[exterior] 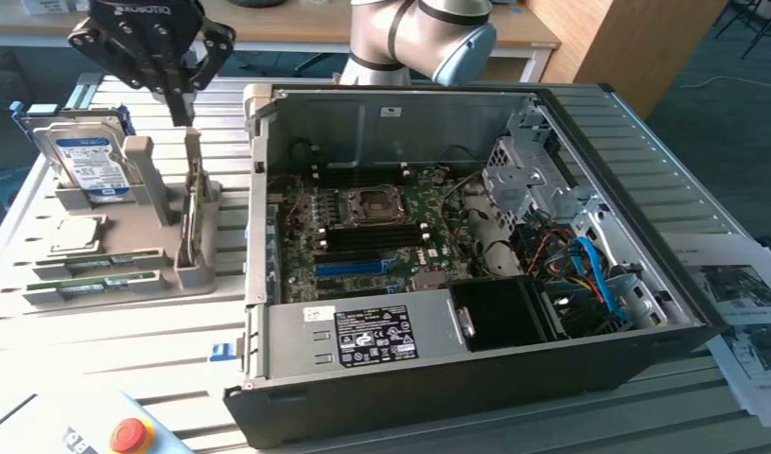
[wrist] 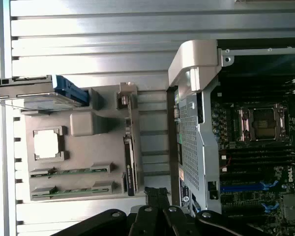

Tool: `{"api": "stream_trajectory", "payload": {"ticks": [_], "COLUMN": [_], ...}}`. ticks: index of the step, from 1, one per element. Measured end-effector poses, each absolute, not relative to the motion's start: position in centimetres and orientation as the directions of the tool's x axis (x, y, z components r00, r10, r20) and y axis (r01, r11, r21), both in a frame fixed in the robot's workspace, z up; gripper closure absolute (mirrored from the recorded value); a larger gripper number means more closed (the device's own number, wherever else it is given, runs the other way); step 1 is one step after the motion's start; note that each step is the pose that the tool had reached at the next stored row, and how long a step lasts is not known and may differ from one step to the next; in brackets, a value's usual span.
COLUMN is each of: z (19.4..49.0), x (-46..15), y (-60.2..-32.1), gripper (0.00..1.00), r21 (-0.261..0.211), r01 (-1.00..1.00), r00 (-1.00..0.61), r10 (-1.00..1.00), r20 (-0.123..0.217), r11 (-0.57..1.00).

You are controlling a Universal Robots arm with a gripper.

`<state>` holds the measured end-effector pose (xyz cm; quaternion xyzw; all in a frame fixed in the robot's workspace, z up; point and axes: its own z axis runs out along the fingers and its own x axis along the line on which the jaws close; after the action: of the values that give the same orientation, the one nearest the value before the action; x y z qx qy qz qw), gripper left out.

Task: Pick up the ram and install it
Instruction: 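Reach for the ram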

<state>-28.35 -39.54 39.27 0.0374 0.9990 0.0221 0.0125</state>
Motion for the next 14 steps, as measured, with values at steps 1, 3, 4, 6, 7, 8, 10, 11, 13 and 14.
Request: {"api": "stream_trajectory", "payload": {"ticks": [1, 3, 4, 6, 7, 8, 10, 11, 13, 14], "z": [39.3, 39.3, 39.3, 39.3, 39.2, 39.2, 39.2, 39.2, 39.2, 39.2], "x": [-28.7, -29.5, -29.9, -30.7, -31.1, -31.5, -32.3, -32.6, -33.5, -33.9], "y": [-39.5, -39.5, -39.5, -39.5, -39.5, -39.4, -39.4, -39.4, -39.4, -39.4], "gripper": [0.9, 0.9, 0.9, 0.9, 0.9, 0.9, 0.9, 0.9, 0.9, 0.9], "r21": [0.045, 0.045, 0.045, 0.045, 0.045, 0.045, 0.045, 0.045, 0.045, 0.045], "r01": [0.074, 0.074, 0.074, 0.074, 0.075, 0.075, 0.075, 0.075, 0.075, 0.075], "r00": [-0.997, -0.997, -0.997, -0.997, -0.997, -0.997, -0.997, -0.997, -0.997, -0.997], "r10": [0.075, 0.075, 0.076, 0.076, 0.076, 0.076, 0.076, 0.076, 0.076, 0.076], "r20": [-0.023, -0.023, -0.023, -0.023, -0.023, -0.023, -0.023, -0.023, -0.023, -0.023], "r11": [0.996, 0.996, 0.996, 0.996, 0.996, 0.996, 0.996, 0.996, 0.996, 0.996]}}
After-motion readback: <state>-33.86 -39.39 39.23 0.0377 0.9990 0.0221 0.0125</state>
